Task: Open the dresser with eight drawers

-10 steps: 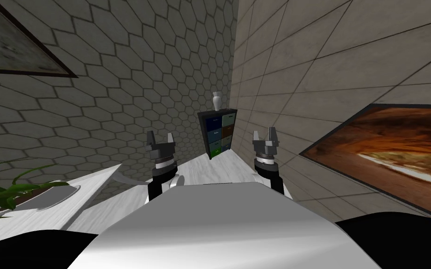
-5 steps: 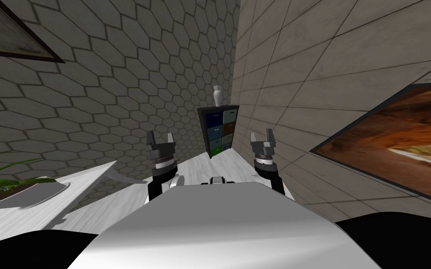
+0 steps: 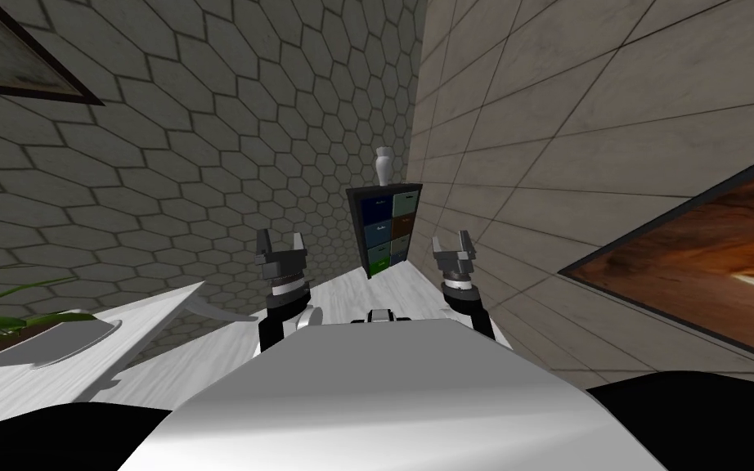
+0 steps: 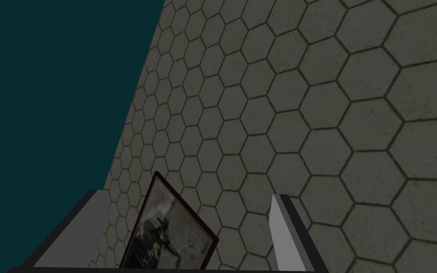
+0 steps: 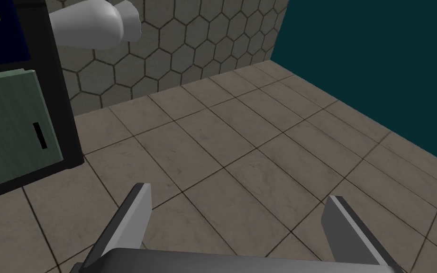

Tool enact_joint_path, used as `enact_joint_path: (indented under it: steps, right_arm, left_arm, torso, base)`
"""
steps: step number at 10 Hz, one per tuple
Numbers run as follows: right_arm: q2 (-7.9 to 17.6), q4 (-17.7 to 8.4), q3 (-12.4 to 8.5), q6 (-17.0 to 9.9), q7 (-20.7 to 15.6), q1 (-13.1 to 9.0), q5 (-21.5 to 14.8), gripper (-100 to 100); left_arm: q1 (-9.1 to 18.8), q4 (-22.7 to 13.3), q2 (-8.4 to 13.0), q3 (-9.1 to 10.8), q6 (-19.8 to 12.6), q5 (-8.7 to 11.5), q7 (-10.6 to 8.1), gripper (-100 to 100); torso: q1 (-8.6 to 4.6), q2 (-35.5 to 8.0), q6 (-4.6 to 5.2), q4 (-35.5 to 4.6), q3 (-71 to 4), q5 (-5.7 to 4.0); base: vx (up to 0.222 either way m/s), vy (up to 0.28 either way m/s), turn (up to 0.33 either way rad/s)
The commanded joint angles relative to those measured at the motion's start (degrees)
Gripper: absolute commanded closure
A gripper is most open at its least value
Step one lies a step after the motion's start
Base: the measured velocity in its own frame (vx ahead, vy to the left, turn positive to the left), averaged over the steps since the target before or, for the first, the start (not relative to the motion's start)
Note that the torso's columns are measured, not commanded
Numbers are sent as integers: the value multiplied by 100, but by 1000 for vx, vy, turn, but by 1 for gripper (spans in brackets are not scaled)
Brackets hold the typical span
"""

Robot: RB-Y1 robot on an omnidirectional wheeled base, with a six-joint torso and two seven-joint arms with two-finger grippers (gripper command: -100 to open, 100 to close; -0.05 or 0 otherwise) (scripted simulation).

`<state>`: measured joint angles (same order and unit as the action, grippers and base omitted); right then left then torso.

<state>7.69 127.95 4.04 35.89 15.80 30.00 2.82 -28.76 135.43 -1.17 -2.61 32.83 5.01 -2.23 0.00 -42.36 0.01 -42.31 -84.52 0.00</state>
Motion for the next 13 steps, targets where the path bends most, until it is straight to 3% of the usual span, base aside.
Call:
enact_joint_path:
  steps: [1,8,10,13]
  right_arm:
    - [77,-148,52,39,360,8,86,-100]
    - [302,-743,244,136,1530,-14,458,-100]
    - [302,-743,244,136,1735,-14,458,-100]
    - [388,-1086,363,189,2280,-47,666,-100]
  left_arm:
    - [0,0,0,0,0,0,0,0]
    - [0,0,0,0,0,0,0,0]
    - [0,0,0,0,0,0,0,0]
    - [0,0,0,0,0,0,0,0]
  torso:
    - [0,5,-1,1,-2,0]
    - [2,5,0,1,-3,1]
    - [0,7,1,2,-5,0]
    - [1,10,0,3,-6,0]
  base:
    - [44,-1,26]
    - [60,-1,45]
    - [44,-3,6]
    - [54,-5,52]
